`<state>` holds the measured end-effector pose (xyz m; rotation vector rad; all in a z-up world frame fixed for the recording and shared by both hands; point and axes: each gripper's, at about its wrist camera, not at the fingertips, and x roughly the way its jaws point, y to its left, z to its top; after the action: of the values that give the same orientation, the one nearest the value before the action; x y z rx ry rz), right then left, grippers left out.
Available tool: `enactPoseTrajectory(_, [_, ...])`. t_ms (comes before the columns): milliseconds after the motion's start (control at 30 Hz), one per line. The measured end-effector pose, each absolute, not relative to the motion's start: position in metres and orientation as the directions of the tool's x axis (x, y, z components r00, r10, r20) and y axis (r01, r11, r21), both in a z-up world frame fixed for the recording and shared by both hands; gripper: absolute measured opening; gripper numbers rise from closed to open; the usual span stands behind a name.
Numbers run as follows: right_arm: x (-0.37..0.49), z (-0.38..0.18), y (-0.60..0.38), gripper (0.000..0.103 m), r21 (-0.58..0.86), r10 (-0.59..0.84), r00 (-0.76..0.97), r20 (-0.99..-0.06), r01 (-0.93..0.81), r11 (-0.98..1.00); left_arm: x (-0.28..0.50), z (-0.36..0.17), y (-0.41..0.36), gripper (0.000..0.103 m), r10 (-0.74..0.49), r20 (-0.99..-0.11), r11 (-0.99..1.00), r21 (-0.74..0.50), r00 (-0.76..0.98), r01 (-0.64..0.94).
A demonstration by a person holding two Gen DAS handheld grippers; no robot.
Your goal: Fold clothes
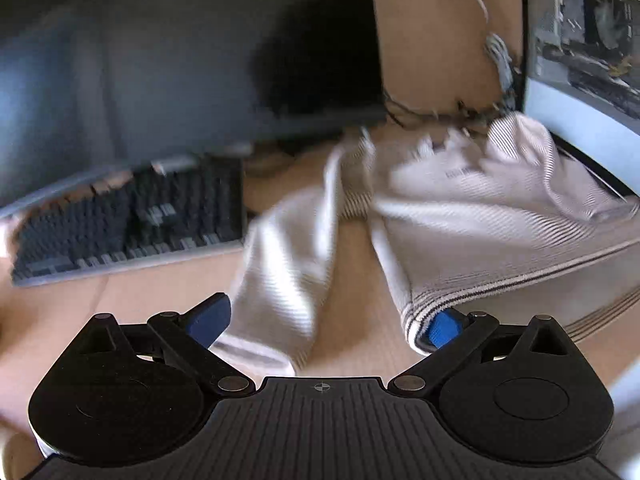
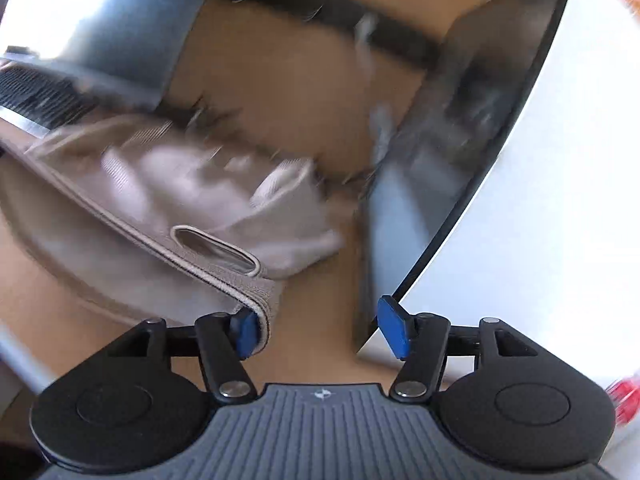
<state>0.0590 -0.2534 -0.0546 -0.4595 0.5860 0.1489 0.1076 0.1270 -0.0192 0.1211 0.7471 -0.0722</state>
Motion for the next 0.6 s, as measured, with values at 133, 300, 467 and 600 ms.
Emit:
enactPoseTrajectory(133, [0.038, -0.085, -0.254, 0.062, -0.391, 0.05, 0.744, -0.666, -0.406, 0.826, 0.102, -0.033, 0.135, 0.101, -0.258, -0.79, 0.959, -0.138, 0.556, 0.249])
enactPoseTrajectory(300, [0.03, -0.07, -0.27, 0.066, -0.234, 0.17, 0.699, -0.695, -0.443, 0.866, 0.108, -0.017, 0.14, 0.101, -0.401, -0.745, 0.906, -0.238, 0.533, 0.349])
enactPoseTrajectory(467, [0.058, -0.045, -0.264, 0.066, -0.07, 0.207, 0.752, -0.626, -0.319, 0.945, 0.152, -0.012, 0.138, 0.101, -0.434, -0.715, 0.898, -0.3, 0.547, 0.321])
enactPoseTrajectory(600, [0.091, -0.03, -0.247, 0.054, 0.048, 0.203, 0.773, -0.601, -0.219, 0.975, 0.18, -0.012, 0.127, 0.102, -0.503, -0.682, 0.859, -0.329, 0.531, 0.392])
